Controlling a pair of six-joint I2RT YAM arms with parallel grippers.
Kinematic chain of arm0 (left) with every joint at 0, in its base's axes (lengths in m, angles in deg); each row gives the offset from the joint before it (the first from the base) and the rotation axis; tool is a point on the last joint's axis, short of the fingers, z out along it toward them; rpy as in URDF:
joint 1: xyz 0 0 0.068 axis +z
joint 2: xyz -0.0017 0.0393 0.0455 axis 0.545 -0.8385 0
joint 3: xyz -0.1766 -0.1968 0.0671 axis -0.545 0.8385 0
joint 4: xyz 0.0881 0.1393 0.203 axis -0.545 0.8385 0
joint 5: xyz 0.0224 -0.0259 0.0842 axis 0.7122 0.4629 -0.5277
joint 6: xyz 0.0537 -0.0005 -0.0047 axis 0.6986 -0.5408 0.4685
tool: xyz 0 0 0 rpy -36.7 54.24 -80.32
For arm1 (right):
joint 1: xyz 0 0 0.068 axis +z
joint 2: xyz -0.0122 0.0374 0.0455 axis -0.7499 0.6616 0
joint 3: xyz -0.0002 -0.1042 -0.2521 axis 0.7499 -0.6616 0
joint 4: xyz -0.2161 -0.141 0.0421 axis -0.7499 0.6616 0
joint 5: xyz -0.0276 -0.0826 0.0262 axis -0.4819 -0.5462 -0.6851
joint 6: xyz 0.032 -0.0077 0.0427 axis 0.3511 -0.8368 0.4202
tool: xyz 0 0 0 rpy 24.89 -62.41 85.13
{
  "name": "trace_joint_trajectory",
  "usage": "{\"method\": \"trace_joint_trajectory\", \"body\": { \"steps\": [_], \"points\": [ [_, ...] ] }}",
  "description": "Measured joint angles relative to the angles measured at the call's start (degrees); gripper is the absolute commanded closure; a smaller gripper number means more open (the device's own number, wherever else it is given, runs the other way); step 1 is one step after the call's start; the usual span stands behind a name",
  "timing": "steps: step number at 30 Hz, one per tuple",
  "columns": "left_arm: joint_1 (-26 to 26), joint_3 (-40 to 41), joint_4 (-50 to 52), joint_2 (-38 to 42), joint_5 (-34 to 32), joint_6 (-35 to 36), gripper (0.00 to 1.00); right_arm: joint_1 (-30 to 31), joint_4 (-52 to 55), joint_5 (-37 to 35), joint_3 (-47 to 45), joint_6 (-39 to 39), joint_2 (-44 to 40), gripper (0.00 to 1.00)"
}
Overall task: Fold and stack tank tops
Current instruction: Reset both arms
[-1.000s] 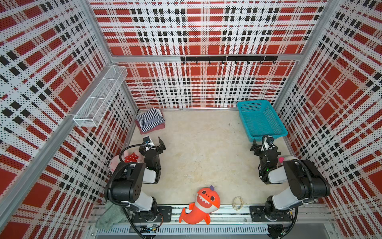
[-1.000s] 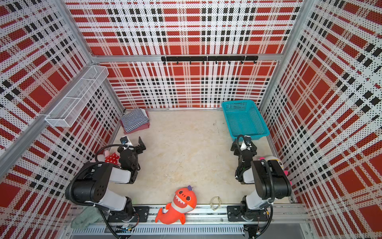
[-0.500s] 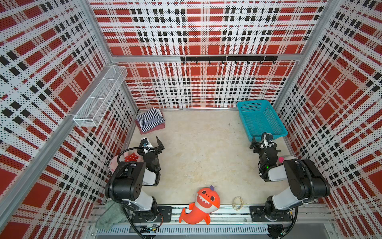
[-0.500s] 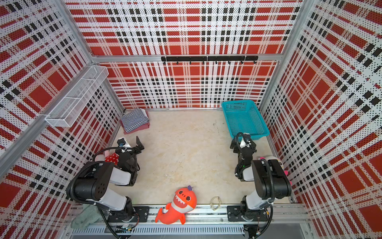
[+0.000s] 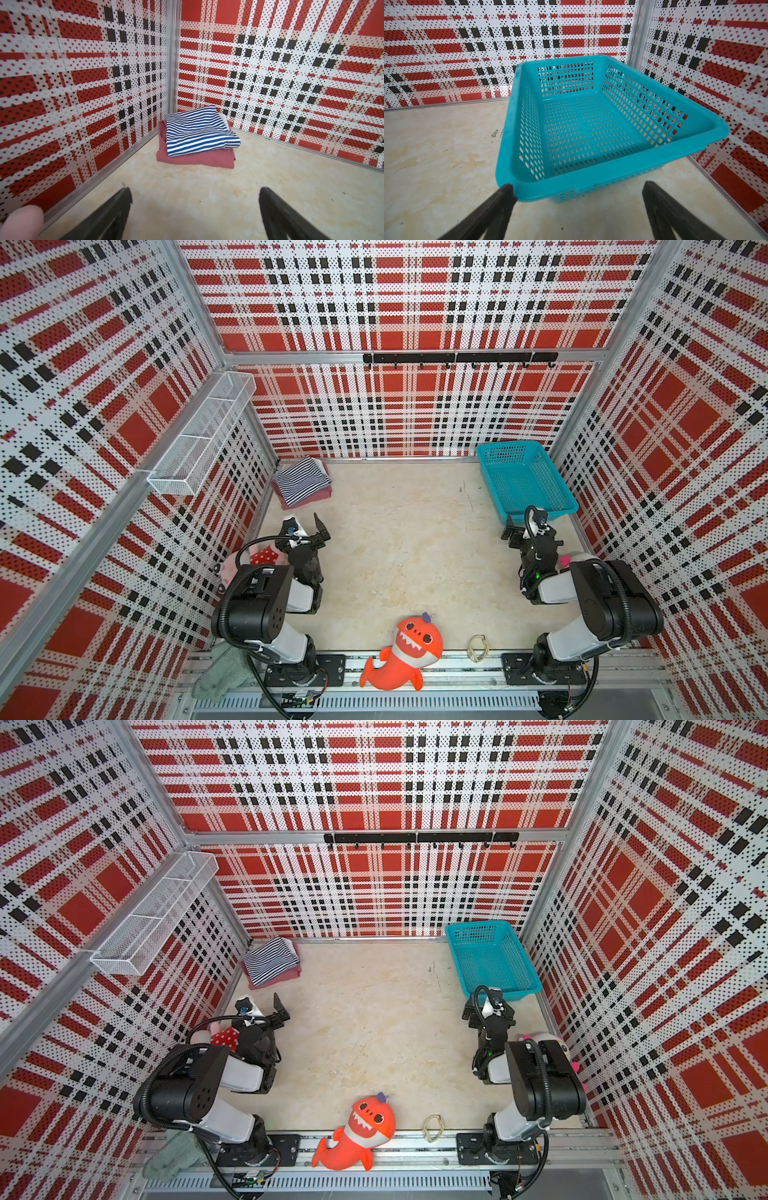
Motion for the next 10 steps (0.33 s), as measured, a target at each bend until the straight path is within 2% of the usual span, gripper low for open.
{"method": "trace_joint_trajectory", "body": {
  "steps": [10],
  "points": [
    [0.0,0.0,0.0,0.0,0.0,0.0,0.02,0.5,0.5,0.0,0.4,-0.3,0.0,0.0]
  ]
}}
